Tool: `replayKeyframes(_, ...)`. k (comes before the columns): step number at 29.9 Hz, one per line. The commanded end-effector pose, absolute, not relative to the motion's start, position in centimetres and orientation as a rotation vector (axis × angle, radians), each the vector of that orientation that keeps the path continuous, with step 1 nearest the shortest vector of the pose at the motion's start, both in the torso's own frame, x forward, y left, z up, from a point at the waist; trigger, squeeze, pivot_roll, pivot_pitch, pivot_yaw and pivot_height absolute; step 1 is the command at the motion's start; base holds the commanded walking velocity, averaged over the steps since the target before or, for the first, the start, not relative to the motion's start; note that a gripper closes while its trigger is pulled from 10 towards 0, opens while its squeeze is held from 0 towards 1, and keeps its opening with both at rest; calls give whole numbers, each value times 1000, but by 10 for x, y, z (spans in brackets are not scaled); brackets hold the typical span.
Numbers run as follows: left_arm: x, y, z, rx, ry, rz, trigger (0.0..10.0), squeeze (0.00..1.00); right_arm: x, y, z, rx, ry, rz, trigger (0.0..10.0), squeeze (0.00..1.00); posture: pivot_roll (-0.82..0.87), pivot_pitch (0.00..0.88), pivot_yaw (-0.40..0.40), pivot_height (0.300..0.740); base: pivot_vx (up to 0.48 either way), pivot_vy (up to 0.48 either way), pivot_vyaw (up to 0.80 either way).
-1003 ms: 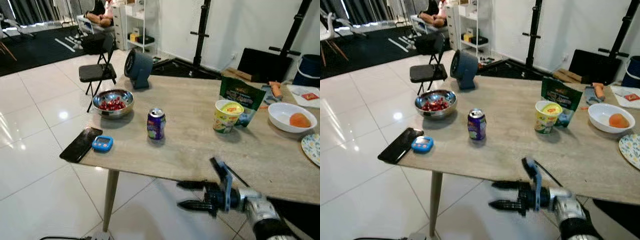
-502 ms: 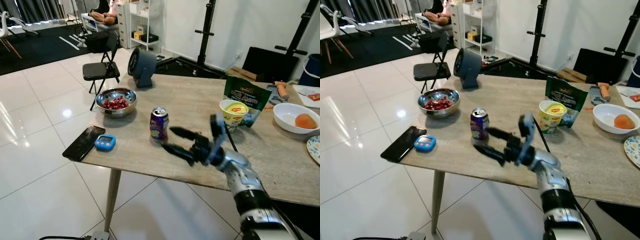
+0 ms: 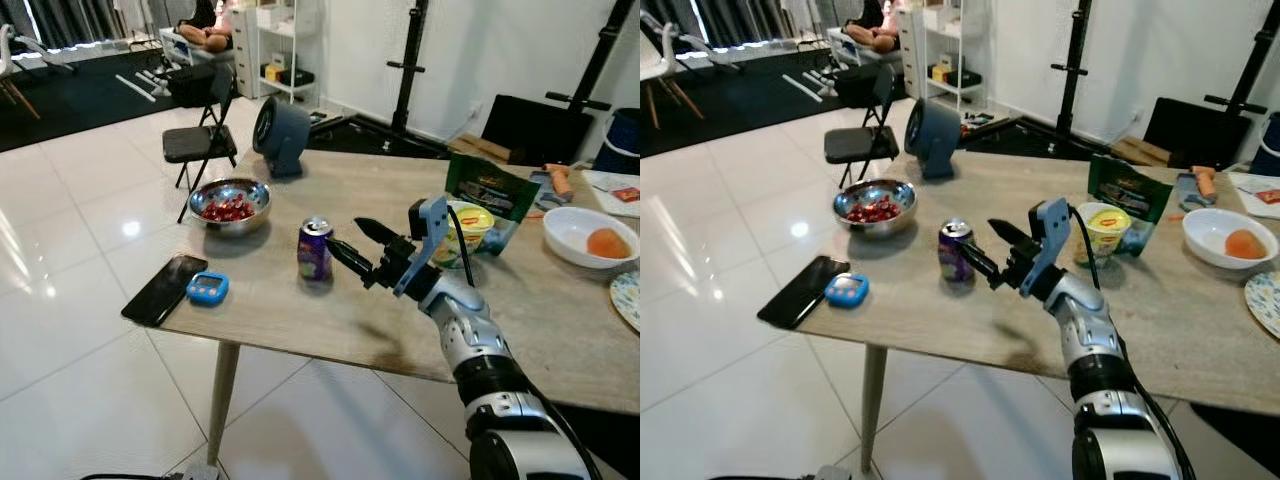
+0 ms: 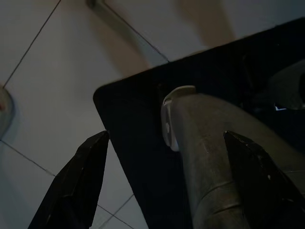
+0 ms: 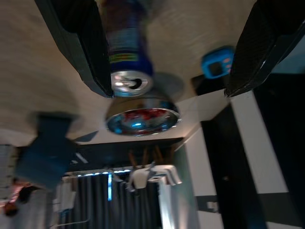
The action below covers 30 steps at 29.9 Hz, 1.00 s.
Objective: Restocking fridge
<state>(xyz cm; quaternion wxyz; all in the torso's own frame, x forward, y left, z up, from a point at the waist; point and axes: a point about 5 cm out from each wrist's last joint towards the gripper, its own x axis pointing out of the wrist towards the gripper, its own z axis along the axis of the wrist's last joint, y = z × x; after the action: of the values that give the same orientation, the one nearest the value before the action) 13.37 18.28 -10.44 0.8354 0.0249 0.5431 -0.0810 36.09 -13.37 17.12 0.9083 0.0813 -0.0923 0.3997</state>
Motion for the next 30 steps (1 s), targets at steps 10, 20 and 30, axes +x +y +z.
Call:
replayKeyframes(10, 133, 180, -105, 70, 1160, -193, 10000, 0, 365, -126, 177, 172, -230, 800, 10000, 0, -7, 0, 12, 740, 283, 0, 0)
replayKeyframes(20, 131, 186, -105, 73, 1161, -180, 10000, 0, 366, -126, 181, 175, -252, 793, 10000, 0, -7, 0, 10, 740, 281, 0, 0)
replayKeyframes(30, 131, 184, -105, 60, 1155, -165, 10000, 0, 367, -130, 188, 164, -278, 788, 10000, 0, -9, 0, 4, 740, 27, 0, 0)
